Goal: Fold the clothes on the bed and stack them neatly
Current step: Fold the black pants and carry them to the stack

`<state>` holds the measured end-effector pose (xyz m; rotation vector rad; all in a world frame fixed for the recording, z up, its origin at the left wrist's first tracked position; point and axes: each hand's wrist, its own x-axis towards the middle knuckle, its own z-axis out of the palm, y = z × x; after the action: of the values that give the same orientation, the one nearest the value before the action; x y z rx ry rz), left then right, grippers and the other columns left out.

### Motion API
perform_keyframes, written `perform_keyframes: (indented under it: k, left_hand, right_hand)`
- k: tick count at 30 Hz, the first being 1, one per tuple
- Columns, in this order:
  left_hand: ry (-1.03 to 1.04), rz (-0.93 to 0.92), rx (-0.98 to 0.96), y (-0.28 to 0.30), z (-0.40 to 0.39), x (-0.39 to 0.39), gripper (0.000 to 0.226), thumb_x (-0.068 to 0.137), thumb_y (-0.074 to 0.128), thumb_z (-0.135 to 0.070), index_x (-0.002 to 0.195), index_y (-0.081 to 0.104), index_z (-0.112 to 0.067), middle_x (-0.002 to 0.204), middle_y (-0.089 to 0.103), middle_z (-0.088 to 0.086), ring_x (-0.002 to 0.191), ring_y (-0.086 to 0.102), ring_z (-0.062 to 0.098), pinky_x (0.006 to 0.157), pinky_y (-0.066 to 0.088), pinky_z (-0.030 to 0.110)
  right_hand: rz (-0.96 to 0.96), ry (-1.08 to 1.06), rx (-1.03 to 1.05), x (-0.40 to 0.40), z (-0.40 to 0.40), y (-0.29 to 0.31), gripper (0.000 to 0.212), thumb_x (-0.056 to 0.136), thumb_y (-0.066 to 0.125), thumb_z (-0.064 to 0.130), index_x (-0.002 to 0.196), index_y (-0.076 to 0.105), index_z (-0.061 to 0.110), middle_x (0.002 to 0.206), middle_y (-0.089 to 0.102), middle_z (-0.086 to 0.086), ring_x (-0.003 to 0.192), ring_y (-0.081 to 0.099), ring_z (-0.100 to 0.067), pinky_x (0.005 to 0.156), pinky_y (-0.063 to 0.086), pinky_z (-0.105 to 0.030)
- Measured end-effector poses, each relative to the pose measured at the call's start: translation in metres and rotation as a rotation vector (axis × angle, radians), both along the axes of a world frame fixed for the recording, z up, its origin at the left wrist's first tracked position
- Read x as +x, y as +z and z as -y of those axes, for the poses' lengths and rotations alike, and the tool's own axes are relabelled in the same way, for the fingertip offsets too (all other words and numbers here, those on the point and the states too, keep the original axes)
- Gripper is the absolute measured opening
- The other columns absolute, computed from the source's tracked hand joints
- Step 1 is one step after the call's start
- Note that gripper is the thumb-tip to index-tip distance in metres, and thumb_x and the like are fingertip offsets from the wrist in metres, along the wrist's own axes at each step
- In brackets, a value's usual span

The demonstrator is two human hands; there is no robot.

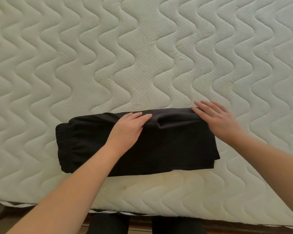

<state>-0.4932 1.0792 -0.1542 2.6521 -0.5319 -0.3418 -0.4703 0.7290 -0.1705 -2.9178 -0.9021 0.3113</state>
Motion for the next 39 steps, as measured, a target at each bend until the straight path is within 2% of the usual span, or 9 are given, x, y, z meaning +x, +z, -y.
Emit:
perform_keyframes:
  k: [4,9,13,16,19,22,26,30,39]
  left_hand:
    - [-0.087,0.058,0.122,-0.017,-0.004,-0.037,0.056,0.092,0.06,-0.009,0.146,0.046,-0.022,0.149,0.048,0.005,0.139,0.043,0.024,0.118,0.03,0.044]
    - [-0.099,-0.149,0.302,-0.03,0.0,-0.066,0.06,0.098,0.036,-0.038,0.156,0.022,-0.029,0.164,0.017,0.006,0.151,0.014,0.023,0.123,0.012,0.046]
    - [-0.07,-0.044,0.166,-0.026,0.009,-0.061,0.045,0.096,0.042,-0.033,0.135,0.06,-0.022,0.144,0.052,0.009,0.135,0.046,0.028,0.112,0.035,0.045]
    - [-0.065,0.122,0.013,-0.028,0.018,-0.044,0.029,0.096,0.051,-0.026,0.113,0.071,-0.014,0.115,0.067,0.006,0.106,0.063,0.023,0.096,0.046,0.039]
    - [0.013,0.113,0.038,-0.036,0.036,-0.028,0.038,0.098,0.053,-0.025,0.132,0.059,-0.011,0.132,0.06,0.008,0.124,0.055,0.026,0.109,0.039,0.04]
    - [0.077,0.025,0.182,-0.051,0.053,-0.026,0.06,0.102,0.037,-0.033,0.155,0.025,-0.007,0.161,0.025,0.009,0.149,0.022,0.024,0.122,0.018,0.043]
    - [0.174,-0.01,0.342,-0.079,0.06,-0.037,0.065,0.103,0.014,-0.042,0.156,-0.005,-0.01,0.164,-0.009,0.007,0.152,-0.005,0.02,0.124,0.002,0.042]
    - [0.171,0.034,0.355,-0.096,0.061,-0.039,0.07,0.101,0.018,-0.047,0.157,0.0,-0.01,0.165,-0.002,0.01,0.153,0.002,0.024,0.124,0.007,0.045]
    - [0.134,-0.06,0.384,-0.084,0.063,-0.033,0.07,0.102,0.018,-0.049,0.157,-0.005,-0.012,0.165,-0.002,0.012,0.152,0.001,0.027,0.123,0.002,0.047]
  right_hand:
    - [-0.036,0.006,-0.09,-0.028,0.003,-0.006,0.08,0.078,0.054,-0.009,0.152,0.032,0.013,0.16,0.027,-0.01,0.147,0.024,-0.03,0.12,0.017,-0.044]
    - [-0.093,-0.127,-0.23,-0.063,-0.005,-0.02,0.074,0.091,0.049,0.003,0.156,0.015,0.014,0.164,0.012,-0.008,0.151,0.009,-0.024,0.123,0.003,-0.041]
    - [-0.137,-0.448,-0.306,-0.076,-0.02,-0.016,0.065,0.096,0.031,0.013,0.157,0.008,0.009,0.165,-0.002,-0.01,0.152,-0.005,-0.024,0.122,-0.009,-0.039]
    - [-0.093,-0.622,-0.157,-0.073,-0.045,-0.007,0.063,0.094,0.032,0.015,0.155,0.018,0.007,0.164,0.01,-0.012,0.152,0.005,-0.024,0.123,-0.003,-0.039]
    - [-0.083,-0.625,0.015,-0.061,-0.085,-0.005,0.06,0.097,0.029,0.023,0.155,0.02,0.01,0.163,0.017,-0.01,0.151,0.008,-0.02,0.123,0.0,-0.037]
    - [-0.066,-0.561,0.091,-0.047,-0.127,-0.017,0.059,0.101,0.027,0.027,0.156,0.013,0.01,0.164,0.012,-0.008,0.152,0.006,-0.019,0.123,-0.001,-0.034]
    - [-0.102,-0.378,-0.024,-0.045,-0.136,-0.05,0.06,0.104,0.022,0.038,0.157,0.008,0.013,0.165,0.006,-0.005,0.152,0.001,-0.016,0.123,0.0,-0.035]
    - [-0.098,-0.335,-0.099,-0.049,-0.087,-0.071,0.066,0.101,0.026,0.05,0.157,0.012,0.018,0.165,0.008,-0.002,0.152,0.003,-0.014,0.123,0.001,-0.036]
    - [-0.251,-0.738,-0.08,-0.057,-0.015,-0.049,0.068,0.1,0.012,0.06,0.156,-0.01,0.027,0.163,-0.014,0.008,0.15,-0.015,-0.011,0.121,-0.011,-0.038]
